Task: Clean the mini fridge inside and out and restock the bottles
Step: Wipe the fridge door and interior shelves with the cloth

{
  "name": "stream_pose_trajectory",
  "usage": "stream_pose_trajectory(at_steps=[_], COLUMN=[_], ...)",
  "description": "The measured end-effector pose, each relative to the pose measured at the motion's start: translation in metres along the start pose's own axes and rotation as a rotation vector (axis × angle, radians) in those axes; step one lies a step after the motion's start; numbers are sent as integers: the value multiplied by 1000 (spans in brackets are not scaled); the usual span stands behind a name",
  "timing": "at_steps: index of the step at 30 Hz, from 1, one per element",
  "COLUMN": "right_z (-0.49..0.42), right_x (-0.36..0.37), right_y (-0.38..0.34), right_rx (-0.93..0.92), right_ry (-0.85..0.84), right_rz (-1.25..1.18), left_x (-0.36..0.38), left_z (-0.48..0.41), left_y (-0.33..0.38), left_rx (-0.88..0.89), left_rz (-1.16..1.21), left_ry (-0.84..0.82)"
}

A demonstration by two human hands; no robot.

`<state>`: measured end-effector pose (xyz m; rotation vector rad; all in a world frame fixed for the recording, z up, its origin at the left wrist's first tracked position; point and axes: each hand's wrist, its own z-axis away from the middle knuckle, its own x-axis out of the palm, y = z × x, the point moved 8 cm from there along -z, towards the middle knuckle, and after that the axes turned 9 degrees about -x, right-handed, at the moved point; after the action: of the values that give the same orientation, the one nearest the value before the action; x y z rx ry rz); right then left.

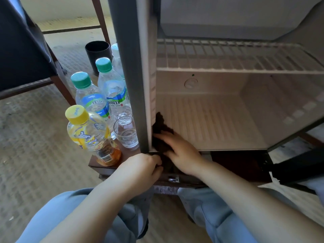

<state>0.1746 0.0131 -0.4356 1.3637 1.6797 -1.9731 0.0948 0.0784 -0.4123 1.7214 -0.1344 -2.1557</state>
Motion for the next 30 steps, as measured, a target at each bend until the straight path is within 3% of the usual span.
stream_pose_trajectory(at_steps=[6,11,13,15,19,30], right_z=[34,32,29,19,-7,-60], right_x=[-11,-68,-82,-75,-42,-27], right_y=[-8,20,35,52,56,27], right_rx=[54,147,221,308,267,50], right_ry=[114,497,576,528,302,183], right_rz=[-266,13,9,-7,328,201], left_x=[-7,-11,-12,-11,-11,-16], left_z=[4,2,0,-1,-1,-10], left_y=[1,-1,-2,-3,-7,4], left_rx=[51,54,52,57,46,32], left_rz=[13,38,44,43,24,64], left_ry=[45,64,60,62,68,114])
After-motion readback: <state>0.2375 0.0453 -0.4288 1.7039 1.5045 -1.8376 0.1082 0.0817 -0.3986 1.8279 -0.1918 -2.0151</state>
